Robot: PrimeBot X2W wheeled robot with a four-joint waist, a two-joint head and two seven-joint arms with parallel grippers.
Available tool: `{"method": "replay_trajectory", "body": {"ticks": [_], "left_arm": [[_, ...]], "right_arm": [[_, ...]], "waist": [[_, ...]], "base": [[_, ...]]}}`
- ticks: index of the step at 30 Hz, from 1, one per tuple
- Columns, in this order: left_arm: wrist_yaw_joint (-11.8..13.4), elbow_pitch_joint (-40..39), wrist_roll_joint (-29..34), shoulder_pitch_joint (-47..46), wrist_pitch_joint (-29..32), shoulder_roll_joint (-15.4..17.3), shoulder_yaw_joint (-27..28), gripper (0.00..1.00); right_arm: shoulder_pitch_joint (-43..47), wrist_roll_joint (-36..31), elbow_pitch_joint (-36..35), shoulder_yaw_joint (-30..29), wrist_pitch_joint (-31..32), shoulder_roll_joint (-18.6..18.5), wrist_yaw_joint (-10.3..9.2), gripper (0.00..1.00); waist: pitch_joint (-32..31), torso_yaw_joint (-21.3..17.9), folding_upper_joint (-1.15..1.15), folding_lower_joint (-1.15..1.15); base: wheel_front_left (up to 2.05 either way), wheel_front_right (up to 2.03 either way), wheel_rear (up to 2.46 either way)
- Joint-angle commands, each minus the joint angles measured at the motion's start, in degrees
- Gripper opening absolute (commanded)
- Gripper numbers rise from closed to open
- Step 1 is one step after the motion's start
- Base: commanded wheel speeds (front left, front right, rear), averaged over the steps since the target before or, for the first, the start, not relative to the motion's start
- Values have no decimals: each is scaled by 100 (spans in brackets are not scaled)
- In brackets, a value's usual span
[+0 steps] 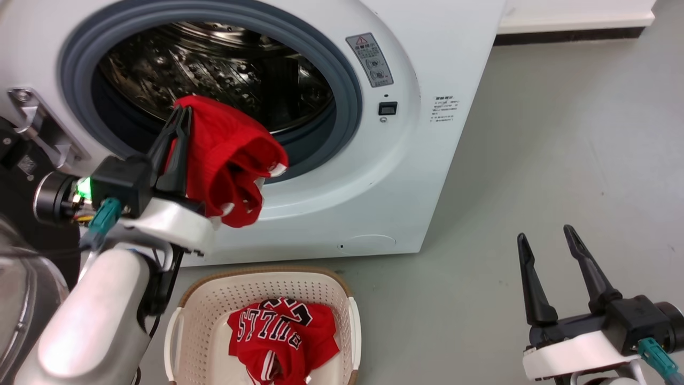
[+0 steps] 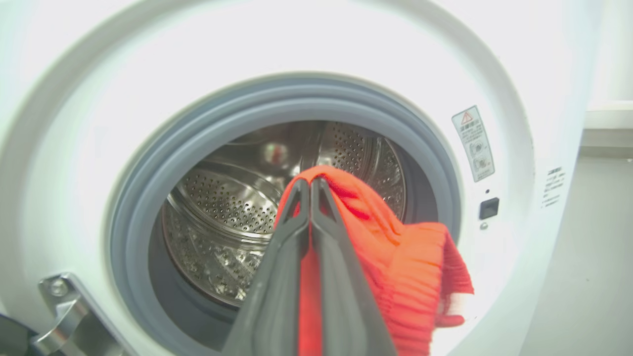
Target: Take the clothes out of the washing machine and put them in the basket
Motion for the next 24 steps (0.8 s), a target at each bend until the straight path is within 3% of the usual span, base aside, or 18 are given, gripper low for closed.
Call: {"method": "replay_trajectory", "body": {"ticks": [1,13,19,24], "left_arm": [[74,-210,30,141,38,59,23,0],[674,-2128,127,1241,562,534,120,0],[725,-2297,77,1738,735,585,-72,0],[592,-1954,46,1913,763,406,-406,0]], "right_arm": [[61,-16,15,3,-13,5,-4,100],[218,7,41,12,-13,4,-4,100],[164,34,1,-4,-13,4,-4,100],[-8,27,-40,-5,-12,5,-4,100]], "waist": [[-58,40,0,1],[-255,161,0,1],[-140,203,0,1],[172,208,0,1]], "base": [[0,0,0],[0,0,0],[0,0,0],[0,0,0]]}}
